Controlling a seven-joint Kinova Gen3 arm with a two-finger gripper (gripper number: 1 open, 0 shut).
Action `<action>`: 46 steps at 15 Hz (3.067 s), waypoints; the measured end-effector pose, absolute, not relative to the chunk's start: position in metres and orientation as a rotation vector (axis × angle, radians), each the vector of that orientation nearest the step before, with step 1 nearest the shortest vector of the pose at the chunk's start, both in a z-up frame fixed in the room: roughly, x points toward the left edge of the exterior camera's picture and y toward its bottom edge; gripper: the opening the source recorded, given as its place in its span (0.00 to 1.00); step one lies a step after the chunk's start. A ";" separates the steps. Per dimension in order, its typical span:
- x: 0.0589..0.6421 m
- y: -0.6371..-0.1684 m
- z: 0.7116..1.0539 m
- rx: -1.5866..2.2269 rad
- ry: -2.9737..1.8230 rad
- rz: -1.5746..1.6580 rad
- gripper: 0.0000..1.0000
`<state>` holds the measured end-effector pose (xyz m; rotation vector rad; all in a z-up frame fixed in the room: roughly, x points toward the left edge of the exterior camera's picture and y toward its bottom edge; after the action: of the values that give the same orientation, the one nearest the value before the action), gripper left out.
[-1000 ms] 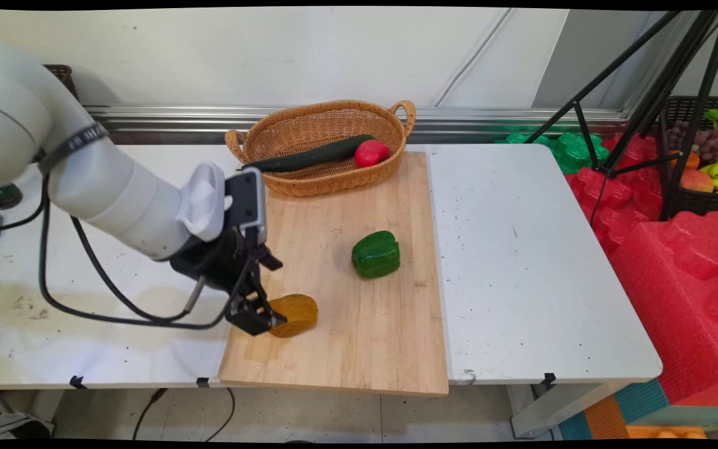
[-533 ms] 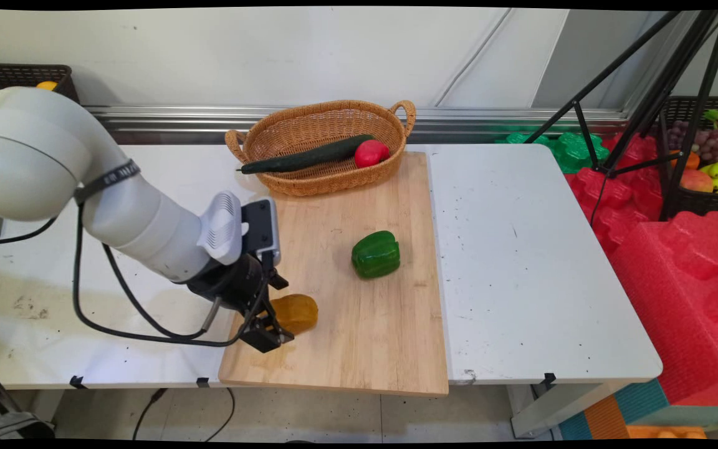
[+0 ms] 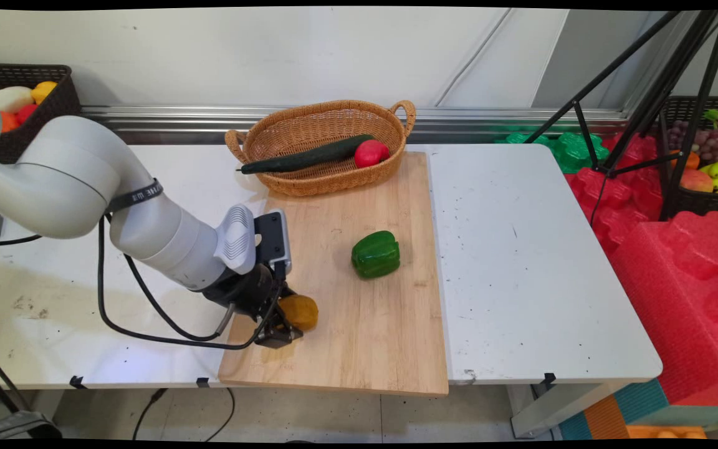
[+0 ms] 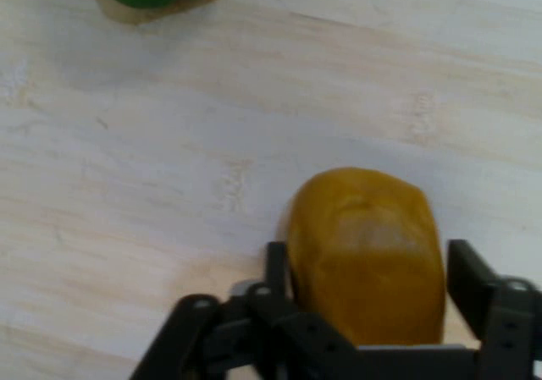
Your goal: Pick up the potato from the cutting board, then place the picked object in the vegetable basket
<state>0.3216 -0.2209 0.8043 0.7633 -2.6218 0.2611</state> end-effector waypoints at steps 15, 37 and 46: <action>0.326 -0.239 0.904 0.793 -2.395 0.406 0.00; 0.406 -0.458 0.947 1.270 -2.152 0.840 0.00; 0.422 -0.511 0.895 1.325 -2.285 0.818 0.00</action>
<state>0.4223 -0.5114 0.8954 1.3246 -2.2847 0.8181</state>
